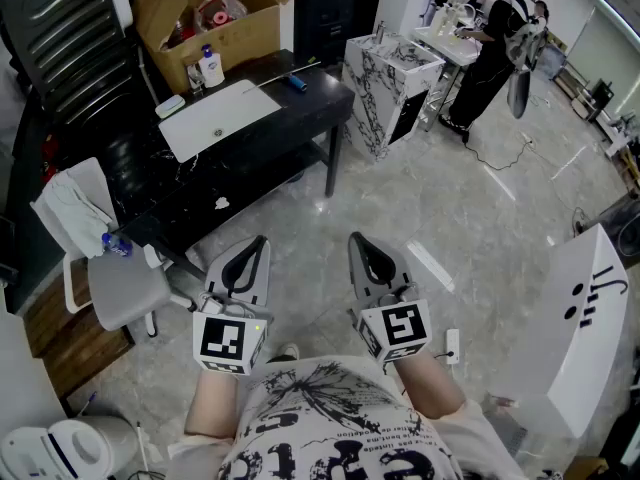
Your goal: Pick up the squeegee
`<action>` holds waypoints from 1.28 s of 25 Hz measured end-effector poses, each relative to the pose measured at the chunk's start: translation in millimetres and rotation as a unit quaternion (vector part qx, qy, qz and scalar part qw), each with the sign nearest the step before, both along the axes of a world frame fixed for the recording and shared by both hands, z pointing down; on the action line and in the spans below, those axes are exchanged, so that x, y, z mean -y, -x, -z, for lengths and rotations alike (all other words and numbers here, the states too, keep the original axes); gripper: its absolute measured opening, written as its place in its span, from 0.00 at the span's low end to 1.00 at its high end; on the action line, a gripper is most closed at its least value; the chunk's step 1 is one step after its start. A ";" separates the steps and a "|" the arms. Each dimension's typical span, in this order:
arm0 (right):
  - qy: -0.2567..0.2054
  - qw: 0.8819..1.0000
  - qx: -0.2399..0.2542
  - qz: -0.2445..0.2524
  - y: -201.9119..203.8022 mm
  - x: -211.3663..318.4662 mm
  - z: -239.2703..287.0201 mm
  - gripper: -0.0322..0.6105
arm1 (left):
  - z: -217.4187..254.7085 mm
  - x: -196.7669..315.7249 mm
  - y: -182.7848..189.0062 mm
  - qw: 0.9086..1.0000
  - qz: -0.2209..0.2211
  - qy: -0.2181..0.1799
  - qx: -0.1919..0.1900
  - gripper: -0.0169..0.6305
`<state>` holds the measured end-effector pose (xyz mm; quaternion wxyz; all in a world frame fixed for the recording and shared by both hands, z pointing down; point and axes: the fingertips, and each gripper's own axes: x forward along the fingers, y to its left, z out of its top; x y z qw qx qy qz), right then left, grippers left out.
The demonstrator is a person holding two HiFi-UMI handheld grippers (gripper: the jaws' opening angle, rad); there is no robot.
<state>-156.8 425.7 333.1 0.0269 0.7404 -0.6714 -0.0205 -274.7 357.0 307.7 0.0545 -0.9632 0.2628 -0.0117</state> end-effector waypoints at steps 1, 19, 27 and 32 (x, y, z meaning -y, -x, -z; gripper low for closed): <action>0.001 1.000 -0.002 0.002 0.7 1.9 1.3 0.04 | -1.4 2.0 0.8 1.000 0.001 0.004 0.004 0.05; 0.019 0.999 0.019 -0.024 1.8 57.4 -20.1 0.04 | -25.0 65.1 18.6 1.000 -0.009 0.027 0.011 0.05; 0.034 0.999 0.029 -0.025 -21.2 107.2 -34.9 0.04 | -44.7 112.0 -0.8 0.999 -0.012 0.046 0.024 0.05; 0.033 0.999 0.034 -0.002 -64.4 158.0 -46.6 0.04 | -48.5 152.5 -39.4 0.999 0.015 0.042 0.029 0.05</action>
